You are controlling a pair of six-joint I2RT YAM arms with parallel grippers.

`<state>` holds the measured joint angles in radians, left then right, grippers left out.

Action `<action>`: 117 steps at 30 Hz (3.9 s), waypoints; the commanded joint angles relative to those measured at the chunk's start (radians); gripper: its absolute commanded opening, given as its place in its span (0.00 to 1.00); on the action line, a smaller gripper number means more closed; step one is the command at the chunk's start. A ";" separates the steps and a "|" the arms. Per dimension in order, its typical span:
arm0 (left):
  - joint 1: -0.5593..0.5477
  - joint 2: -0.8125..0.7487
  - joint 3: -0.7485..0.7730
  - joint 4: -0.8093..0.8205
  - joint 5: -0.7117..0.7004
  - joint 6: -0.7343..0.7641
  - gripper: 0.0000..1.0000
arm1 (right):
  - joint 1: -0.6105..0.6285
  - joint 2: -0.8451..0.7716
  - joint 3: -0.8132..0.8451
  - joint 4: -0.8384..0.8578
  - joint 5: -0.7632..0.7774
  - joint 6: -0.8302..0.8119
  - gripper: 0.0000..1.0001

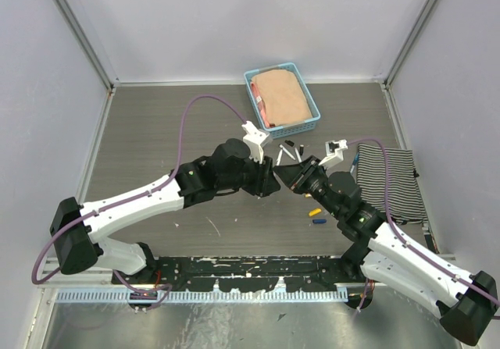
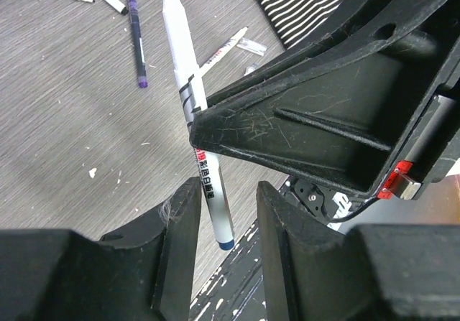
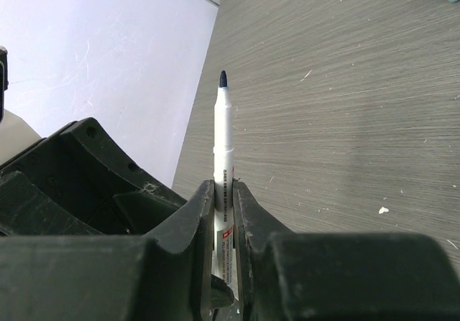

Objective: Insert the pens into the pen caps
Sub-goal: Pick up the pen from the center of the board, then insert the pen cap onto the pen.

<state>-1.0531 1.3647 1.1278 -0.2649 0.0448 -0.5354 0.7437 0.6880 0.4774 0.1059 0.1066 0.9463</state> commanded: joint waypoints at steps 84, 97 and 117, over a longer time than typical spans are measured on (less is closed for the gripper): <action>0.405 -0.021 0.240 -0.483 -0.024 0.204 0.00 | -0.560 0.415 0.444 -0.682 0.100 -0.452 0.75; 0.412 -0.061 0.224 -0.516 -0.017 0.236 0.00 | -0.619 0.399 0.303 -0.761 0.080 -0.318 0.74; 0.413 -0.087 0.173 -0.497 0.114 0.264 0.00 | -0.618 0.233 0.137 -0.939 0.145 0.058 0.81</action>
<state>-0.6407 1.3022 1.3064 -0.7685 0.1486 -0.2878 0.1242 0.9489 0.6304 -0.8223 0.2230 0.9230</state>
